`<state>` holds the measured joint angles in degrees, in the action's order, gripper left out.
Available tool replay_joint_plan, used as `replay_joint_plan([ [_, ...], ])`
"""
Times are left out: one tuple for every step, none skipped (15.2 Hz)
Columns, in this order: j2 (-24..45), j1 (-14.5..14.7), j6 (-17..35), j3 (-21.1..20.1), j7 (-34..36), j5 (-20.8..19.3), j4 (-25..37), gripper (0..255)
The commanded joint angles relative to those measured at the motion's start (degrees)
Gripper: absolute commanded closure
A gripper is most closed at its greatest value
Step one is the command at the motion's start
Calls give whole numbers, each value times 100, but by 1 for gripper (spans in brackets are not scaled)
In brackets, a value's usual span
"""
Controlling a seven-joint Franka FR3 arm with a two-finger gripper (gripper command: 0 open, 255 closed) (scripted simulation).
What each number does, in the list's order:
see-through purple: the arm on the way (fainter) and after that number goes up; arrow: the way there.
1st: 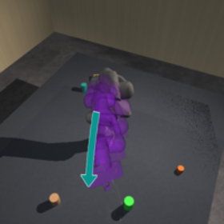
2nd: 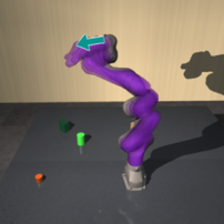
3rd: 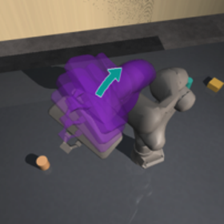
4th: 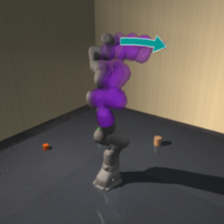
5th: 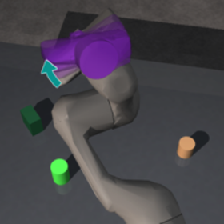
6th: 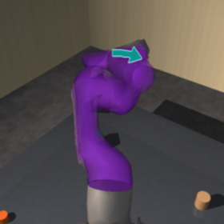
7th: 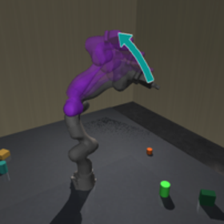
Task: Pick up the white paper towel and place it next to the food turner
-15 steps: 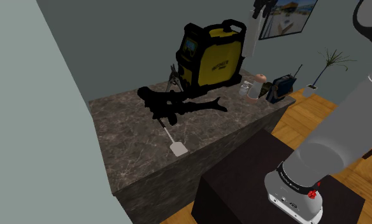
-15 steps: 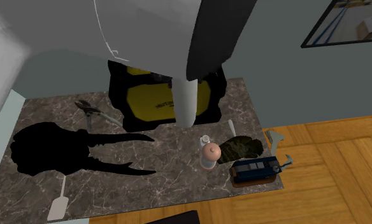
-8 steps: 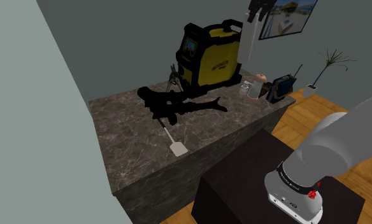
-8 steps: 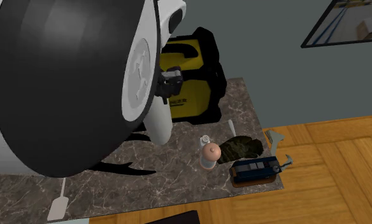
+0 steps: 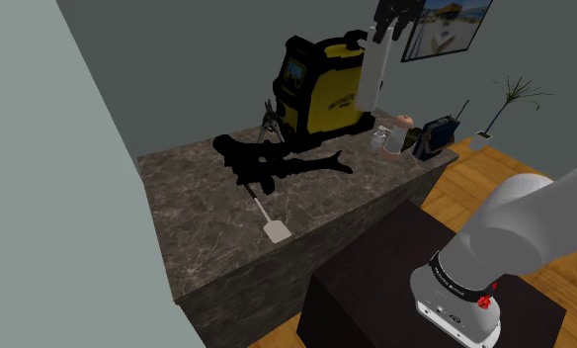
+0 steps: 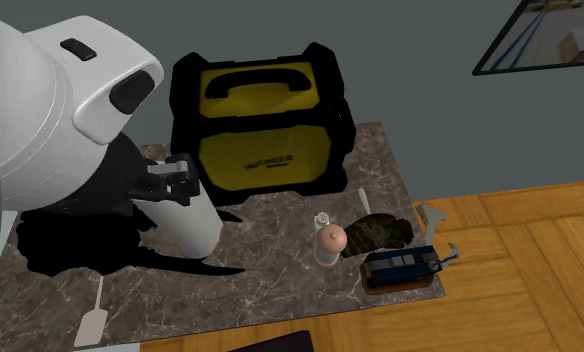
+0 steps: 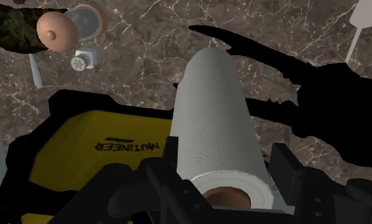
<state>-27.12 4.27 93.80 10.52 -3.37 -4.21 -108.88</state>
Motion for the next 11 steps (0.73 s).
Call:
replay_joint_plan([
  [-161,49,-31,-210,264,20,-142,255],
  [-254,77,-51,-322,400,35,-222,255],
  [-341,105,-71,-435,535,56,-296,255],
  [-423,134,-92,-547,670,79,-363,255],
  [-498,163,-114,-661,804,107,-423,255],
  [-568,193,-136,-774,939,137,-477,255],
  [-632,226,-159,-887,1074,170,-524,255],
  [-691,256,-181,-1001,1208,206,-565,255],
  [-743,288,-203,-1116,1343,245,-600,255],
  [-789,319,-225,-1231,1478,285,-628,255],
  [-830,351,-247,-1347,1613,327,-650,255],
])
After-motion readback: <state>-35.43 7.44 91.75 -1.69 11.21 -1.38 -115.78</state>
